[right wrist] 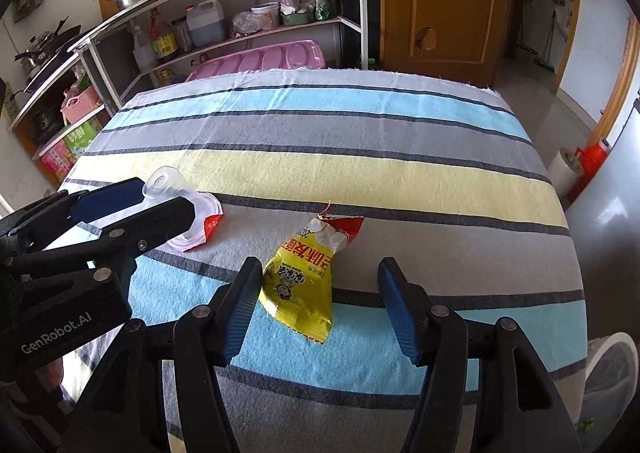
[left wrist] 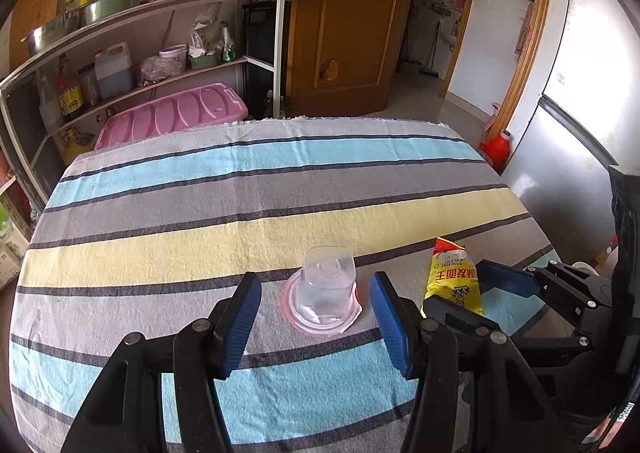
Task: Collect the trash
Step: 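Grasp the clear plastic cup with the left tool while the right tool grasps the yellow packet, then carry the clear cup and yellow packet with both tools over the white bin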
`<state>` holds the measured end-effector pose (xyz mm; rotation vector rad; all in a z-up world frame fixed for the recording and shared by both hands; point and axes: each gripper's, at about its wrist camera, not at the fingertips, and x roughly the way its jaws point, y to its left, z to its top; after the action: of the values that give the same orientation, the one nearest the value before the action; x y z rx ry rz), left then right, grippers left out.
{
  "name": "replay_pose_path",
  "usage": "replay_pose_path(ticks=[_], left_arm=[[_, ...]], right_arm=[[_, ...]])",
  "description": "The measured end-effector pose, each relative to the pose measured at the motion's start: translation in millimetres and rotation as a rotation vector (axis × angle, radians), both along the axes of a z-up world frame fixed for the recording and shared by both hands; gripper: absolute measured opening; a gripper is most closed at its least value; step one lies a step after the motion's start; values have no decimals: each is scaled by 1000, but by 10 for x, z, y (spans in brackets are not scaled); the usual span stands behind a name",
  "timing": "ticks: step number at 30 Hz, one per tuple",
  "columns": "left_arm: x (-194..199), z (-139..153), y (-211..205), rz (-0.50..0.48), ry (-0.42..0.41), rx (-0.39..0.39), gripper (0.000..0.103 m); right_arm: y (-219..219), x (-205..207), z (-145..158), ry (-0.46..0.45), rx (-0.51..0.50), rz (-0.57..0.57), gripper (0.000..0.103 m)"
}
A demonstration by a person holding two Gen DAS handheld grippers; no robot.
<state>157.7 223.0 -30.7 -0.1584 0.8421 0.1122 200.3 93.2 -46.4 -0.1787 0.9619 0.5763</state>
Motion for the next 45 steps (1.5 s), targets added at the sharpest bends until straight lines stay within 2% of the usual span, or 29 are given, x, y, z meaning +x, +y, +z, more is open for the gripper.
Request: replay_pose_path(ticks=[14,20,23,27,29,31,45], left_arm=[[122,-156,53,25,7,-14,56],[146,-179,114,24,9,-39,40],[137,-173,124,26,3,-38,39],[116,-158,105,26,-5,-30,32],[102,-144,86,24,-10,-20,31],[92,-142,57,18,-7,-14,31],[-166,-30,-135,-5,-19,-4,31]], right_arm=[[45,-18,-27,-37,-7,8,61],[30,0,-23,-32,13,3,61],[-1,10,-21,-22,38,-5,61],[-53,24,-18,-10,71,-17,60],[-71,27,-14,-10,78,-27,53],[-87,20,-11,-9,84,-35,36],[-193,-130,54,-22,109,-30,31]])
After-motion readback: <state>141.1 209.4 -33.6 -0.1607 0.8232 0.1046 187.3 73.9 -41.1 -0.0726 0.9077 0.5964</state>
